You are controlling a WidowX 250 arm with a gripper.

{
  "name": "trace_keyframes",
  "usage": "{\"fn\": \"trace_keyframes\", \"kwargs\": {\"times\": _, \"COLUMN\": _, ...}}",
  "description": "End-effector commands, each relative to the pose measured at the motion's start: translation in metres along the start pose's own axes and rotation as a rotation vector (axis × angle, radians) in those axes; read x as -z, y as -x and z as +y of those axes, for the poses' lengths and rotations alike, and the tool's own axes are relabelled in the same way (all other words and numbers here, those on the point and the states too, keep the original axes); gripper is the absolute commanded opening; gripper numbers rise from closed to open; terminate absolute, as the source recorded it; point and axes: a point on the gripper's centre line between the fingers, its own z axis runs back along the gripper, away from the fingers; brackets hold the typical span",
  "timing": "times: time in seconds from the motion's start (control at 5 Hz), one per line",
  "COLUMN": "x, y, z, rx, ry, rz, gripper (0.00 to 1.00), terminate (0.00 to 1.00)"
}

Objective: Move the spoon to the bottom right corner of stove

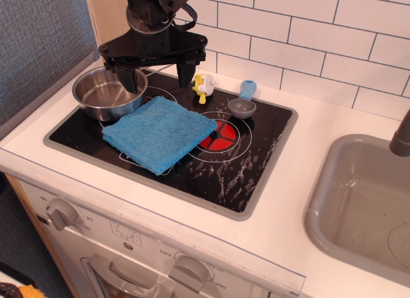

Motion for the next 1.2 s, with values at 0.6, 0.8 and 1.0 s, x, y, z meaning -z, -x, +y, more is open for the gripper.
{"fn": "trace_keyframes", "kwargs": {"times": 0.6, "x": 0.016, "y": -0.014, "z": -0.052, "rx": 0.050, "ry": -0.012, "rz": 0.048, "gripper": 1.00, "terminate": 0.00}}
{"fn": "trace_keyframes", "kwargs": {"times": 0.8, "x": 0.026, "y": -0.021, "z": -0.077, "rx": 0.071, "ry": 0.034, "rz": 0.050, "gripper": 1.00, "terminate": 0.00}}
{"fn": "trace_keyframes", "kwargs": {"times": 1.0, "x": 0.043, "y": -0.026, "z": -0.094, "rx": 0.070, "ry": 0.065, "rz": 0.071, "gripper": 1.00, "terminate": 0.00}}
